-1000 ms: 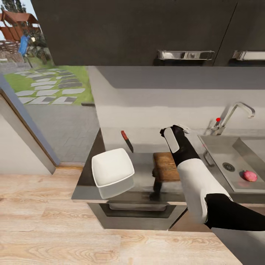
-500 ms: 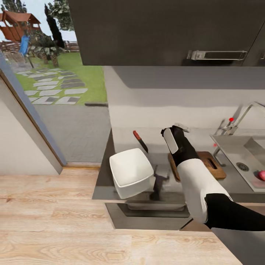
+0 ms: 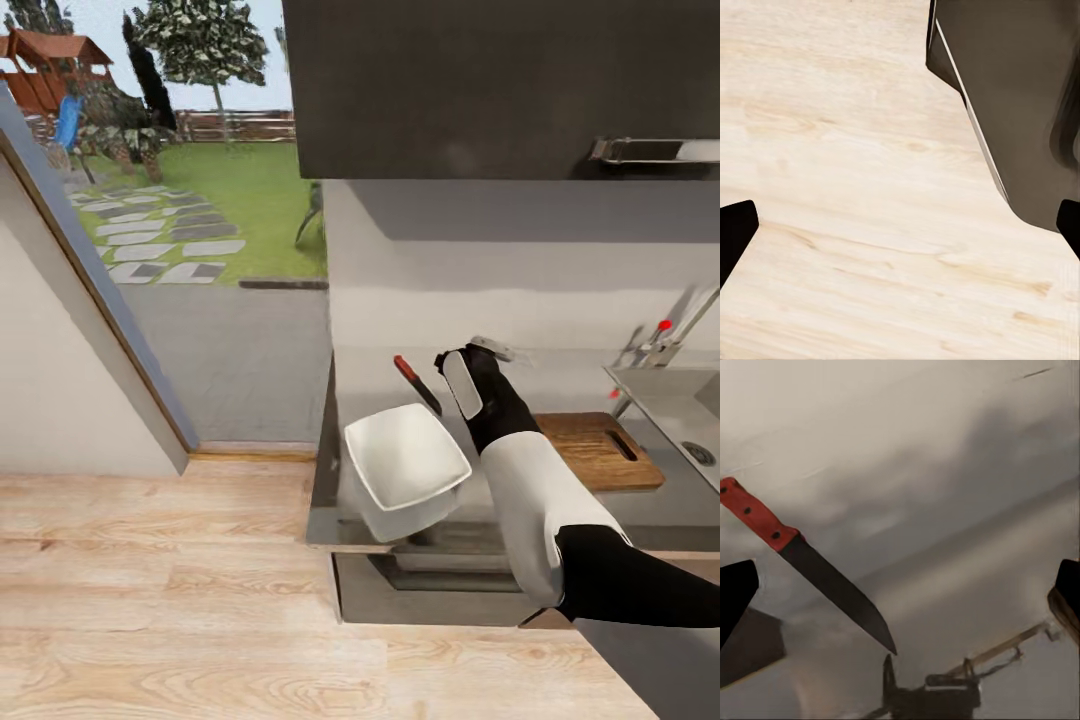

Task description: In the kitchen, take the Vidalia onion out of the sink, dice it on the chopping board with the paring knife, put the diced onion into the bowl on the countertop, then place both the paring knife and the chopping board into the sink.

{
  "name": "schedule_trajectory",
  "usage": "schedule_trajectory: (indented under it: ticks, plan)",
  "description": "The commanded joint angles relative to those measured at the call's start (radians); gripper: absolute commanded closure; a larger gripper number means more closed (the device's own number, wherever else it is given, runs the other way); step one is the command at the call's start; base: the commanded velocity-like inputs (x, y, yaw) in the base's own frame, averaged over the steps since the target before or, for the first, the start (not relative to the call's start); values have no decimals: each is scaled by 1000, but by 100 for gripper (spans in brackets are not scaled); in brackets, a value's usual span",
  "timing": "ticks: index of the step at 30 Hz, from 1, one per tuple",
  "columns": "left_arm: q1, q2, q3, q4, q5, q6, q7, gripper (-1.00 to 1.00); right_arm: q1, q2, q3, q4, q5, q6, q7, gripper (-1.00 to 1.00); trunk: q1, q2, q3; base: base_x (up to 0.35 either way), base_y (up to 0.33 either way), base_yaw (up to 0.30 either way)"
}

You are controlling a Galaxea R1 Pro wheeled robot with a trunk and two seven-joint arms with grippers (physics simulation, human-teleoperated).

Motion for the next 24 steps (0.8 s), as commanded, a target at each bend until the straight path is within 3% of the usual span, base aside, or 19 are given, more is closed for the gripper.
schedule_trajectory:
  ticks: [1,13,24]
  plan:
    - [0,-1,3,-1,3,-2,-1,-100,-1,1,-2,-1,-9,1,-7,-100,1,-2,-2,88,228,0]
    - [0,-1,2,-1,1,-2,-1,-100,-1,1,-1,12,-8,1,-7,-100,1,-2,-2,197,131,0]
    - [0,-1,2,6,0,-2,-1,-100,-1,1,-1,57,-8,1,-6,-100,1,-2,-2,225,-19,0]
